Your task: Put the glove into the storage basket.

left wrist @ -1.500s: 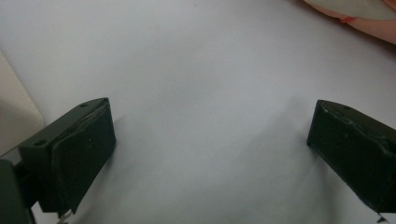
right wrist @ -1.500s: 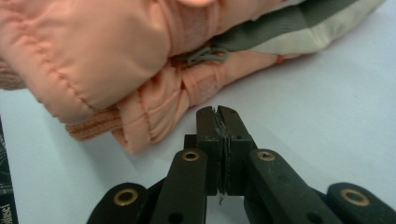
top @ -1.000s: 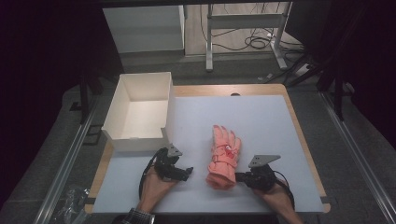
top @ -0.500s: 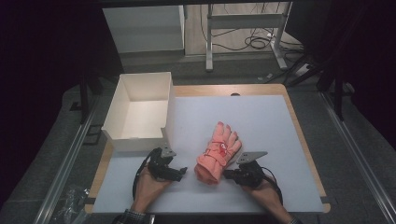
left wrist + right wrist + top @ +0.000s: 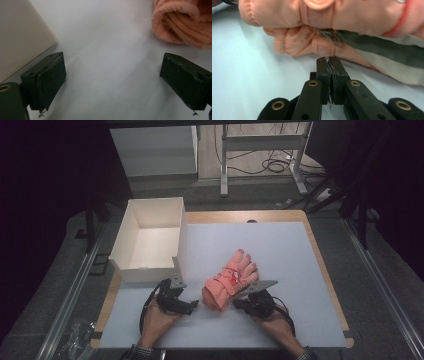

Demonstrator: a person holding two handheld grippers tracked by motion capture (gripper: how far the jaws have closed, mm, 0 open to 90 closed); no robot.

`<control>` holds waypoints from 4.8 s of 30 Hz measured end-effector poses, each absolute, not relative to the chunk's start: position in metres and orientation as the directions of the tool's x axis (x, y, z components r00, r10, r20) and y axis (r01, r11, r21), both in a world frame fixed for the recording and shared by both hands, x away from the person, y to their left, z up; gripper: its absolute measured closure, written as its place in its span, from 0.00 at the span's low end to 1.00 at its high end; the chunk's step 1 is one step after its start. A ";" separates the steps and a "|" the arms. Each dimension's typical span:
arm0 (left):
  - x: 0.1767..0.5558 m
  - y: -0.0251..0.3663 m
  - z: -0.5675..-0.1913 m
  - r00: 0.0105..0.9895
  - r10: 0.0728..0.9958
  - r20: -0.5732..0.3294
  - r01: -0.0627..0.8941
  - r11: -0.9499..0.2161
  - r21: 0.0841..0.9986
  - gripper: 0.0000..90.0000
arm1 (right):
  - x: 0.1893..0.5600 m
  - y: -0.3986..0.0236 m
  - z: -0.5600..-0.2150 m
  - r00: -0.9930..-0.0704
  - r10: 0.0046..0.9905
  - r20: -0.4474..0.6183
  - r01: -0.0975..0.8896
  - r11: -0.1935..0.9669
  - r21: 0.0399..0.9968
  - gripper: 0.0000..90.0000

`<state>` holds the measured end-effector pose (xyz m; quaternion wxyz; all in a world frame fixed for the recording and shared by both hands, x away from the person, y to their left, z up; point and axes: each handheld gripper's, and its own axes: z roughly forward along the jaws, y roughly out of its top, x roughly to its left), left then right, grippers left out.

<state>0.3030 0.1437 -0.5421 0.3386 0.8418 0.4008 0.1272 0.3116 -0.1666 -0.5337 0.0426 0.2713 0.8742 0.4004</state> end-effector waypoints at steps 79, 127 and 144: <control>0.334 0.028 -0.518 0.795 0.604 -0.053 0.534 -0.655 0.535 0.39 | 0.351 -0.289 -0.529 -0.622 0.782 -0.035 0.518 0.445 0.731 0.32; 0.402 0.051 -0.440 0.665 0.743 -0.071 0.640 -0.518 0.568 0.44 | 0.350 -0.288 -0.529 -0.620 0.784 -0.039 0.517 0.445 0.731 0.31; 0.426 0.063 -0.395 0.612 0.789 -0.058 0.669 -0.477 0.571 0.43 | 0.350 -0.288 -0.530 -0.621 0.783 -0.039 0.513 0.445 0.734 0.31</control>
